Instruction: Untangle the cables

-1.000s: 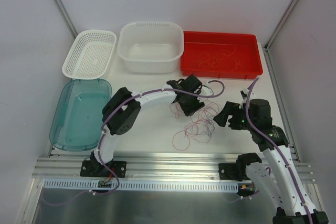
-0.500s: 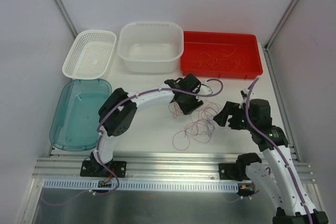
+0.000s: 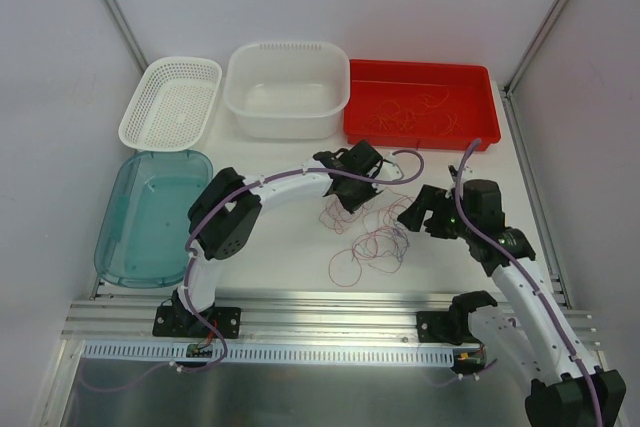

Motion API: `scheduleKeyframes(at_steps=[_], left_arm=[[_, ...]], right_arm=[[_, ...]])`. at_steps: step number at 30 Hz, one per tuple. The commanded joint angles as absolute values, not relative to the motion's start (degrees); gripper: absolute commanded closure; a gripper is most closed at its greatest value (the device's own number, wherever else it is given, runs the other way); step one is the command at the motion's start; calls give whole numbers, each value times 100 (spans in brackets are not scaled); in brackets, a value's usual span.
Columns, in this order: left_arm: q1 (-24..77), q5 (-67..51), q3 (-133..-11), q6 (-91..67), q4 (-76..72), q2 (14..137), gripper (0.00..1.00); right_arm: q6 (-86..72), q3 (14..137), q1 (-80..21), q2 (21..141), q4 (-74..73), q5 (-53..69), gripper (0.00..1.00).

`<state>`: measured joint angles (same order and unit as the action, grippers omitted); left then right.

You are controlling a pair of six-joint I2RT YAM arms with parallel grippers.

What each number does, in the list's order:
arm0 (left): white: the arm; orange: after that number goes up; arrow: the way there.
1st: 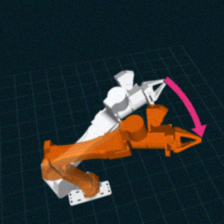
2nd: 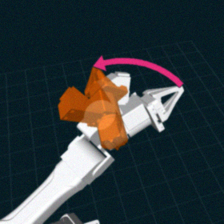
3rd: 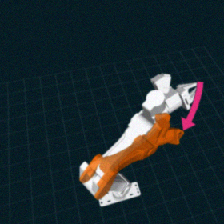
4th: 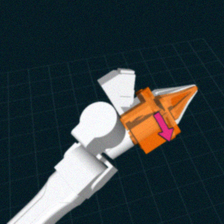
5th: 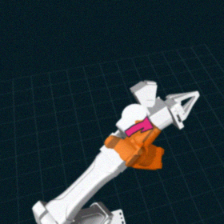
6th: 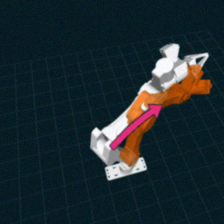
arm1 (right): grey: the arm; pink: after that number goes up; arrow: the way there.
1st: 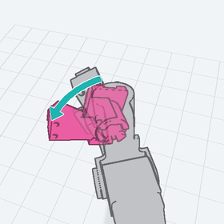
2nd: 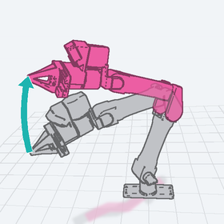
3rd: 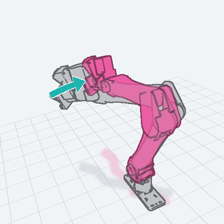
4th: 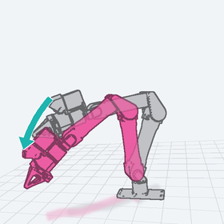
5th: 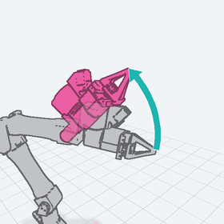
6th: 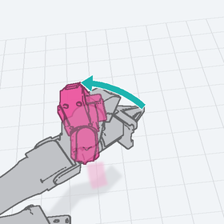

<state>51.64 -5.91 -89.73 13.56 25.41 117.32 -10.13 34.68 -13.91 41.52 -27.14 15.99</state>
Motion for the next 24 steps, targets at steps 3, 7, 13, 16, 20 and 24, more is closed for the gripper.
scheduleKeyframes(at_steps=[3,7,13,16,20,24], left_arm=[[5106,-694,-8912,1195,2549,11655,100],[5115,-738,-8746,1055,2549,11216,100],[5142,-844,-8403,677,2540,10565,100],[5194,-861,-8166,466,2522,10250,100],[5300,-800,-7884,203,2496,9888,100],[5361,-730,-7656,9,2452,9520,100]], right_arm=[[-1327,3463,-1511,4332,-1996,1696,16],[-1459,3454,-1556,4464,-1767,1608,17],[-1792,3445,-1714,4903,-1222,1459,23],[-1968,3489,-1889,5158,-941,1319,30],[-2153,3682,-2196,5729,-590,1134,38],[-2259,3875,-2627,6334,-335,933,40]])
